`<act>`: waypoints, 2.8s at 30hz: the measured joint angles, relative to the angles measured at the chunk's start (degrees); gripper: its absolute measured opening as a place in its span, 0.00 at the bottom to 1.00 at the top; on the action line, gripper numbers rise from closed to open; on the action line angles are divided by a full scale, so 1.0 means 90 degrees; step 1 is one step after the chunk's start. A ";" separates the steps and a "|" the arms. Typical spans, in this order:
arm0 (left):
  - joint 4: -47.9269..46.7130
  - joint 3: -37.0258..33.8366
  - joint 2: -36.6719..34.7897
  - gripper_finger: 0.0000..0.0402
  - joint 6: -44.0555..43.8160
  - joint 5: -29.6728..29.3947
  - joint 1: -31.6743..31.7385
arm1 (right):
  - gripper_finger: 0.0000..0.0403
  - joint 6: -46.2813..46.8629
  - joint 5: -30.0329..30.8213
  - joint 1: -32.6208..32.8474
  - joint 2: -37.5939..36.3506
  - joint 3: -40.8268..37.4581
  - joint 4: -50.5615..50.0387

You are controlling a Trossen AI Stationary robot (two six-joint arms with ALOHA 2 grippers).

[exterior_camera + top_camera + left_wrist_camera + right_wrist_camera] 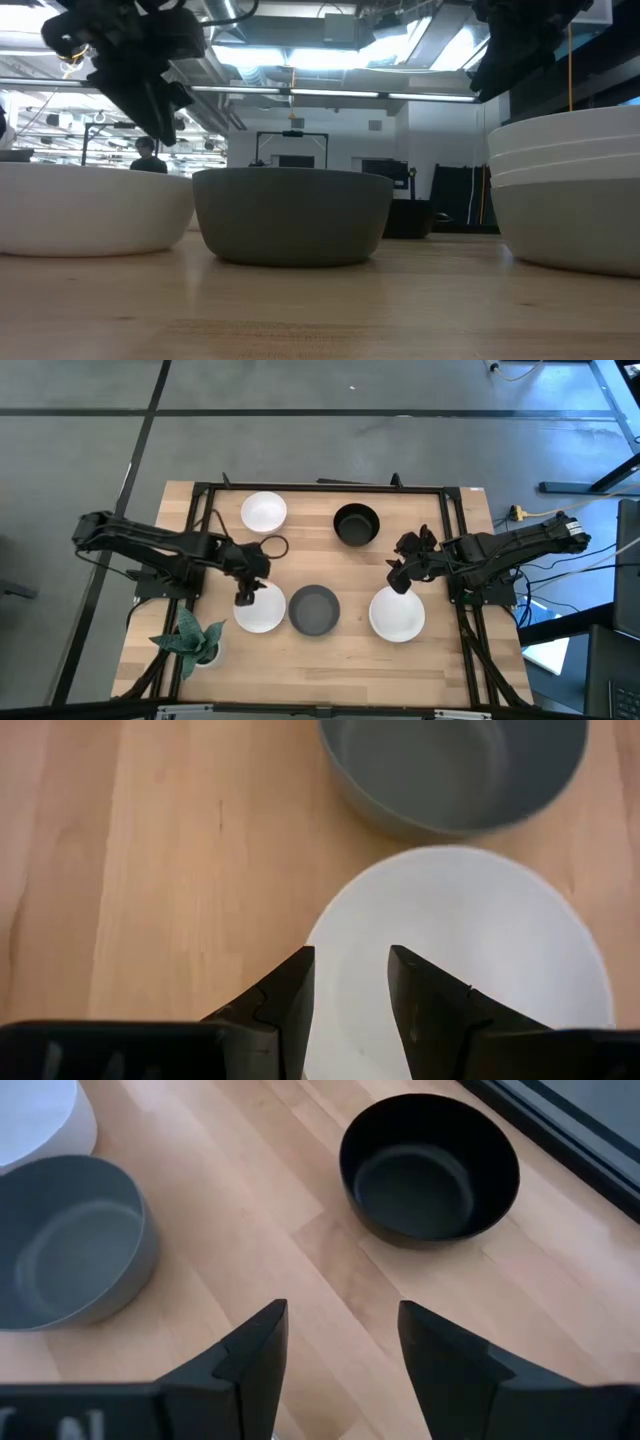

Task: Nest bowls inside each other
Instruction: Stack the white bowl on the white bowl

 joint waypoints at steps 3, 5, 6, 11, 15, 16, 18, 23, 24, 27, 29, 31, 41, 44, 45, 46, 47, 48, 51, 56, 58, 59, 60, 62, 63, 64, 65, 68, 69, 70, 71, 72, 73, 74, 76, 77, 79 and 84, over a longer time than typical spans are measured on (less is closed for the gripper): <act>0.0007 0.0000 0.0155 0.31 0.0300 -0.0006 -0.0074 | 0.48 -0.0014 0.0000 0.0000 0.0000 -0.0001 0.0001; 0.0006 0.0000 0.0276 0.31 0.0378 -0.0012 -0.0118 | 0.48 -0.0016 -0.0002 0.0000 0.0000 -0.0001 -0.0001; 0.0007 0.0000 0.0338 0.31 0.0409 -0.0015 -0.0122 | 0.48 -0.0016 -0.0002 0.0000 0.0000 -0.0001 -0.0001; 0.0004 0.0000 0.0751 0.31 0.0663 -0.0355 -0.0120 | 0.48 -0.0019 -0.0007 0.0000 0.0000 -0.0001 -0.0001; -0.0007 0.0000 0.1029 0.31 0.0688 -0.0590 -0.0115 | 0.48 -0.0019 -0.0012 0.0000 0.0000 -0.0001 -0.0001; 0.0008 0.0000 0.1086 0.31 0.0688 -0.0604 -0.0111 | 0.48 -0.0019 -0.0013 0.0000 0.0000 -0.0001 -0.0001; -0.0011 0.0000 0.1194 0.31 0.0685 -0.0610 -0.0110 | 0.48 -0.0019 -0.0022 0.0000 0.0000 -0.0001 -0.0001; -0.0006 0.0000 0.1416 0.31 0.0675 -0.0608 -0.0110 | 0.48 -0.0019 -0.0022 0.0000 0.0000 -0.0001 0.0002; -0.0007 0.0000 0.1443 0.31 0.0673 -0.0610 -0.0110 | 0.48 -0.0019 -0.0024 0.0000 0.0000 -0.0001 0.0002; -0.0007 0.0000 0.1512 0.30 0.0669 -0.0610 -0.0110 | 0.48 -0.0019 -0.0022 0.0000 0.0000 -0.0001 0.0004; -0.0010 -0.0002 0.1525 0.29 0.0668 -0.0612 -0.0110 | 0.48 -0.0019 -0.0024 0.0000 0.0000 -0.0001 0.0004; 0.0001 -0.0002 0.1523 0.24 0.0668 -0.0634 -0.0110 | 0.48 -0.0019 -0.0022 0.0000 0.0000 -0.0001 0.0004; 0.0008 0.0000 0.1515 0.02 0.0115 -0.0625 0.0244 | 0.48 -0.0019 -0.0124 0.0000 0.0000 -0.0001 0.0009; 0.0092 0.0000 0.1511 0.01 0.0001 -0.0609 0.0415 | 0.48 -0.0029 -0.0126 0.0000 0.0000 -0.0001 0.0005; 0.0102 0.0011 0.1506 0.01 0.0003 -0.0568 0.0488 | 0.48 -0.0039 -0.0126 0.0000 0.0000 -0.0001 -0.0001; 0.0077 0.0050 0.1506 0.01 0.0003 -0.0562 0.0565 | 0.48 -0.0040 -0.0126 0.0000 0.0000 -0.0001 -0.0017; 0.0035 0.0123 0.1506 0.01 0.0016 -0.0569 0.0638 | 0.48 -0.0041 -0.0127 0.0000 0.0000 -0.0001 -0.0050; -0.0003 0.0219 0.1506 0.01 0.0083 -0.0582 0.0714 | 0.48 -0.0041 -0.0130 0.0000 0.0000 -0.0001 -0.0083; -0.0257 0.0616 0.1506 0.01 0.0308 -0.0602 0.0924 | 0.48 -0.0045 -0.0179 0.0002 0.0000 -0.0001 -0.0196; -0.0516 0.1661 0.1506 0.00 0.0810 -0.0502 0.1292 | 0.48 -0.0033 -0.0188 0.0002 0.0002 -0.0001 -0.0552; -0.0664 0.2148 0.1506 0.00 0.1017 -0.0437 0.1381 | 0.48 0.0006 -0.0150 0.0002 -0.0003 -0.0001 -0.0793; -0.0694 0.2384 0.1506 0.00 0.1103 -0.0362 0.1421 | 0.48 0.0008 -0.0150 0.0002 -0.0026 -0.0005 -0.0901; -0.0704 0.2613 0.1503 0.00 0.1145 -0.0254 0.1454 | 0.48 0.0010 -0.0141 0.0002 -0.0063 -0.0013 -0.0957; -0.0737 0.3037 0.1509 0.00 0.1146 -0.0027 0.1490 | 0.48 0.0014 -0.0135 0.0002 -0.0220 -0.0068 -0.1018; -0.0777 0.3245 0.1543 0.00 0.1144 0.0057 0.1485 | 0.48 0.0024 -0.0130 0.0002 -0.0328 -0.0111 -0.1027; -0.0777 0.3442 0.1587 0.00 0.1137 0.0112 0.1460 | 0.48 0.0064 -0.0085 0.0003 -0.0459 -0.0156 -0.1019; -0.0807 0.3631 0.1652 0.00 0.1135 0.0129 0.1423 | 0.48 0.0160 0.0012 0.0015 -0.0607 -0.0211 -0.1021; -0.0876 0.4171 0.2003 0.00 0.1178 0.0164 0.1266 | 0.48 0.0198 0.0208 0.0109 -0.1116 -0.0334 -0.1045; -0.0908 0.4344 0.2162 0.00 0.1183 0.0187 0.1219 | 0.48 0.0199 0.0234 0.0146 -0.1277 -0.0363 -0.1052; -0.0916 0.4521 0.2333 0.00 0.1204 0.0211 0.1172 | 0.48 0.0202 0.0300 0.0179 -0.1422 -0.0386 -0.1050; -0.0911 0.4694 0.2520 0.00 0.1240 0.0209 0.1121 | 0.48 0.0201 0.0348 0.0209 -0.1565 -0.0414 -0.1032; -0.0906 0.4869 0.2714 0.00 0.1325 0.0209 0.1071 | 0.48 0.0195 0.0418 0.0240 -0.1698 -0.0448 -0.1034; -0.0909 0.5063 0.2933 0.00 0.1390 0.0218 0.1024 | 0.48 0.0195 0.0508 0.0265 -0.1812 -0.0460 -0.1044; -0.0902 0.5275 0.3169 0.00 0.1417 0.0240 0.0981 | 0.48 0.0196 0.0564 0.0281 -0.1918 -0.0460 -0.1033; -0.0829 0.5727 0.3628 0.00 0.1467 0.0384 0.0921 | 0.48 0.0179 0.0678 0.0303 -0.2053 -0.0462 -0.1028; -0.0707 0.5958 0.3836 0.00 0.1471 0.0494 0.0893 | 0.48 0.0174 0.0706 0.0306 -0.2101 -0.0464 -0.1021; -0.0418 0.6443 0.4258 0.00 0.1511 0.0722 0.0836 | 0.48 0.0168 0.0713 0.0304 -0.2162 -0.0467 -0.1023; -0.0063 0.7661 0.5205 0.00 0.1640 0.1219 0.0757 | 0.48 0.0135 0.0687 0.0304 -0.2152 -0.0472 -0.1073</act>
